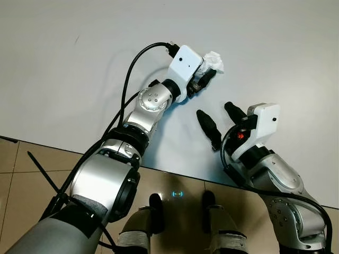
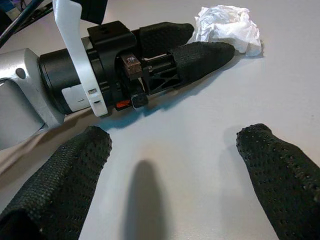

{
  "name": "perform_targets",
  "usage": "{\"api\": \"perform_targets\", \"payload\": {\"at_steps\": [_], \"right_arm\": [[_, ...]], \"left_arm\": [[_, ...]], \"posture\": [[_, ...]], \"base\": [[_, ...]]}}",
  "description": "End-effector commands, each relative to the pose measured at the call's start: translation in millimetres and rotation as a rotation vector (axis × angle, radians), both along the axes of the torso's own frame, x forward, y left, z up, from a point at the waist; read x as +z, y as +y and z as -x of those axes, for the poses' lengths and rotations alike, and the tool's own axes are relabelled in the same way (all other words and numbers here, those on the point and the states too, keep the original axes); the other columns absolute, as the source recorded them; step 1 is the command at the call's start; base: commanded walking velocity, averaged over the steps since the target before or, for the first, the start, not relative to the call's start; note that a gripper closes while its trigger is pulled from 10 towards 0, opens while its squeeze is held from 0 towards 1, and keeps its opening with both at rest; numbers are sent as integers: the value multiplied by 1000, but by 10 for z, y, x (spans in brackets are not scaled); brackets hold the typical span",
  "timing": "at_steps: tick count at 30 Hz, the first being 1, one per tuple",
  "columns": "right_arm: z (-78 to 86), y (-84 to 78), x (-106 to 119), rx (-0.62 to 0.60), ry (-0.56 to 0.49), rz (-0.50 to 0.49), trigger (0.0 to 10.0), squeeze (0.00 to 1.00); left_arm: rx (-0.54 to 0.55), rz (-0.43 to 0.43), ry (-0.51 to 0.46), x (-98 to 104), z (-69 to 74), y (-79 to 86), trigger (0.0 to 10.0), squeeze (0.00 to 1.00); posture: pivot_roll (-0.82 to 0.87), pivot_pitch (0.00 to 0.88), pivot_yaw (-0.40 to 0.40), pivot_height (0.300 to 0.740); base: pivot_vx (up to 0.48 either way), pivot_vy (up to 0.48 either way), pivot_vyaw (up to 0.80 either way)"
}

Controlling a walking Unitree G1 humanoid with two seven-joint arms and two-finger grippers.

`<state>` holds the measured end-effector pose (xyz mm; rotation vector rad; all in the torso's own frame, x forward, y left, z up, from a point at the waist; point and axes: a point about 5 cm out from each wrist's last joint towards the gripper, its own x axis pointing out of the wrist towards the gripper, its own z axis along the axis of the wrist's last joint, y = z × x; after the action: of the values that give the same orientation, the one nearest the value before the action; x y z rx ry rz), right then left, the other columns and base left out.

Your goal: Picking trash to rubbish bin

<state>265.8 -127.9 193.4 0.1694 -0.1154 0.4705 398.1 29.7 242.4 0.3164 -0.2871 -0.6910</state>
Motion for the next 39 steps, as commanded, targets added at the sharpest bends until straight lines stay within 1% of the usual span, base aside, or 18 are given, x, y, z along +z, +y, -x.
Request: {"api": "perform_targets", "payload": {"at_steps": [1,5,23,35,36,37,39], "right_arm": [[31,11,-114,-1,58,2,10000,0],[26,17,-121,-4,59,0,10000,0],[6,25,-138,-6,59,-2,10000,0],[-3,29,-145,-5,60,-2,10000,0],[-11,29,-148,-6,61,-2,10000,0],[-16,27,-148,-7,59,-3,10000,0],[-21,23,-147,-10,57,-4,10000,0]], "left_arm": [[-6,-30,46,-119,15,-38,0,0],[-14,-35,45,-127,23,-56,0,0],[-15,-45,47,-160,26,-42,0,0],[-7,-43,41,-144,20,-32,0,0],[27,-18,5,-78,4,-6,9059,0],[43,13,-14,-26,-5,12,10000,0],[58,55,-31,33,-13,35,10000,0]], "posture": [[-166,434,101,740],[-164,431,104,740],[-161,419,106,740],[-156,418,105,740],[-155,413,106,740],[-154,413,105,740],[-154,413,105,740]], "base": [[0,0,0],[0,0,0],[0,0,0],[0,0,0],[0,0,0],[0,0,0],[0,0,0]]}}
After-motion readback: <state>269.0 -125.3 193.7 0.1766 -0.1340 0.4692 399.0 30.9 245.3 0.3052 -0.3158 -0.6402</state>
